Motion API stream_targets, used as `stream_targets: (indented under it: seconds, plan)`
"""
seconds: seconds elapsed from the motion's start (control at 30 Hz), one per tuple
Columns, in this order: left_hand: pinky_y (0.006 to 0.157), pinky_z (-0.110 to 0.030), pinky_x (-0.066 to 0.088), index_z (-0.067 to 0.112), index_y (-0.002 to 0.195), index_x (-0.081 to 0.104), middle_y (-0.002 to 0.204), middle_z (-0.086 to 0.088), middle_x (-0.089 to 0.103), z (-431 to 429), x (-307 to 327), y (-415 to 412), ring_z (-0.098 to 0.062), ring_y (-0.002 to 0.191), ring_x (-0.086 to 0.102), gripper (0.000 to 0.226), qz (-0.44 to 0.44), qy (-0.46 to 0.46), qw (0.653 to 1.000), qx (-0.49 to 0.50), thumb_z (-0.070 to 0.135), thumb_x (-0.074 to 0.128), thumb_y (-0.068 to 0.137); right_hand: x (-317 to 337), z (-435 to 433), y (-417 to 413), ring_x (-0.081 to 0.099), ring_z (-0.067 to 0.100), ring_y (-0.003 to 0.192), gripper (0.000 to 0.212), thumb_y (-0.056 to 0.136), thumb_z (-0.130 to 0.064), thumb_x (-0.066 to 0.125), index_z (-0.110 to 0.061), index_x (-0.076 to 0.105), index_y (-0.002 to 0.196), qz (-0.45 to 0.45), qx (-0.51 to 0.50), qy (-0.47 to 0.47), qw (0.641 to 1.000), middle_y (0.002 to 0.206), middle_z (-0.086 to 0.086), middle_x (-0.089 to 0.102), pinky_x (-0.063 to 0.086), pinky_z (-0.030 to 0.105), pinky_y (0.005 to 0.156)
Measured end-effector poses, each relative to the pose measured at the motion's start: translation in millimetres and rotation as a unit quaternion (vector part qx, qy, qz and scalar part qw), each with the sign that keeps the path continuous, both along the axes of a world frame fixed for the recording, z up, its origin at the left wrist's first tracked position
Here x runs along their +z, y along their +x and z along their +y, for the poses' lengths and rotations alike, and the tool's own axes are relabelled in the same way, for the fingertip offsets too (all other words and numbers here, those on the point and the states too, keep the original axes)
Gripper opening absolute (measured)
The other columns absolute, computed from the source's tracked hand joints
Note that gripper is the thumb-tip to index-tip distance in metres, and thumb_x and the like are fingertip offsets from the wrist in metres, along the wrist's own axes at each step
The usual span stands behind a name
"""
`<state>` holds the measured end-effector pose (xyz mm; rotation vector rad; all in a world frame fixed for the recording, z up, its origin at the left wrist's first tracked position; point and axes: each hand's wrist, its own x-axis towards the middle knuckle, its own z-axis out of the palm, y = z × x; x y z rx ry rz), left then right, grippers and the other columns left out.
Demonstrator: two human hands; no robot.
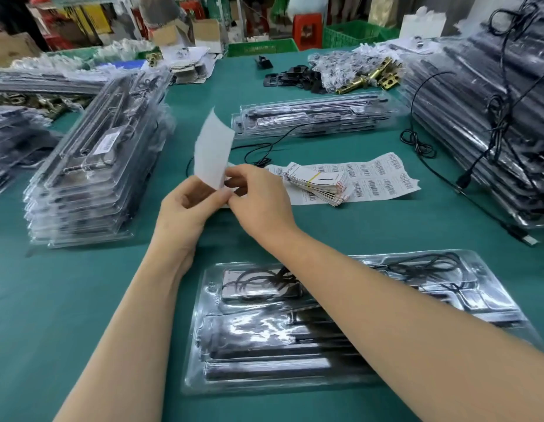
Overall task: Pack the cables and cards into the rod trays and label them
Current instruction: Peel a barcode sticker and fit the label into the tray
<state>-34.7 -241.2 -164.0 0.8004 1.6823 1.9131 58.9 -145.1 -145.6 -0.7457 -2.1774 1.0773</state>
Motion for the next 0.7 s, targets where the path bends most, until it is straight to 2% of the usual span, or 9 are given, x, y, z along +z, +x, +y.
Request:
stream_targets:
  seconds: [0.07, 0.13, 0.2, 0.3, 0.47, 0.57, 0.7]
  plan:
    - [0.081, -0.027, 0.056, 0.024, 0.09, 0.078, 0.093, 0.002, 0.078, -0.4, -3.0, -1.2, -0.013, 0.088, 0.073, 0.002, 0.069, -0.044, 0.996, 0.033, 0.023, 0.079, 0.088, 0.2, 0.9, 1.0, 0.069, 0.019, 0.106, 0.04, 0.087, -0.002, 0.063, -0.018, 0.072, 0.122, -0.005, 0.018, 0.0, 1.0, 0.112, -0.002, 0.076, 0.054, 0.042, 0.092]
    - [0.081, -0.031, 0.059, 0.02, 0.079, 0.076, 0.087, -0.005, 0.077, -0.7, -3.4, -3.8, -0.02, 0.084, 0.073, 0.016, 0.039, -0.039, 0.995, 0.077, 0.027, 0.075, 0.093, 0.1, 1.6, 2.2, 0.069, 0.017, 0.11, 0.04, 0.089, -0.001, 0.065, -0.014, 0.07, 0.127, -0.007, 0.031, -0.002, 0.999, 0.117, -0.001, 0.075, 0.053, 0.04, 0.098]
    - [0.081, -0.03, 0.06, 0.017, 0.076, 0.076, 0.089, -0.01, 0.078, -0.5, -1.2, -6.2, -0.025, 0.087, 0.075, 0.023, -0.001, -0.026, 0.995, 0.096, 0.027, 0.071, 0.096, -0.6, 3.9, 2.8, 0.068, 0.013, 0.109, 0.039, 0.089, -0.005, 0.068, -0.014, 0.069, 0.127, -0.006, 0.027, -0.004, 1.0, 0.118, -0.002, 0.074, 0.053, 0.037, 0.099]
    - [0.076, -0.024, 0.059, 0.016, 0.08, 0.081, 0.096, -0.009, 0.079, -1.0, 1.8, -7.7, -0.023, 0.093, 0.076, 0.027, -0.043, -0.006, 0.995, 0.086, 0.024, 0.065, 0.1, -1.3, 7.8, 2.1, 0.069, 0.011, 0.098, 0.031, 0.087, -0.021, 0.076, -0.019, 0.074, 0.118, -0.014, 0.01, -0.003, 1.0, 0.11, -0.006, 0.075, 0.055, 0.037, 0.092]
    - [0.082, -0.028, 0.06, 0.016, 0.072, 0.08, 0.09, -0.013, 0.078, -0.3, 1.4, -4.7, -0.026, 0.091, 0.076, 0.029, -0.037, -0.007, 0.998, 0.06, 0.029, 0.07, 0.097, 0.3, 2.9, -2.5, 0.068, 0.01, 0.083, 0.025, 0.087, -0.047, 0.074, -0.025, 0.076, 0.096, -0.037, -0.021, 0.046, 0.998, 0.091, -0.01, 0.075, 0.056, 0.036, 0.076]
    - [0.084, -0.029, 0.06, 0.016, 0.074, 0.081, 0.092, -0.012, 0.079, -1.4, 1.2, -5.6, -0.026, 0.094, 0.076, 0.029, -0.032, -0.012, 0.998, 0.052, 0.03, 0.07, 0.096, 2.1, 1.1, -5.0, 0.068, 0.011, 0.081, 0.029, 0.088, -0.053, 0.07, -0.025, 0.076, 0.093, -0.043, -0.038, 0.062, 0.996, 0.088, -0.009, 0.075, 0.056, 0.035, 0.073]
    - [0.082, -0.029, 0.06, 0.012, 0.081, 0.081, 0.098, -0.014, 0.079, -3.0, 2.0, -4.6, -0.027, 0.096, 0.076, 0.027, -0.036, -0.014, 0.998, 0.051, 0.028, 0.068, 0.098, 1.7, 0.3, -5.4, 0.068, 0.014, 0.076, 0.032, 0.092, -0.051, 0.065, -0.023, 0.078, 0.085, -0.052, -0.024, 0.081, 0.995, 0.076, -0.005, 0.074, 0.056, 0.036, 0.068]
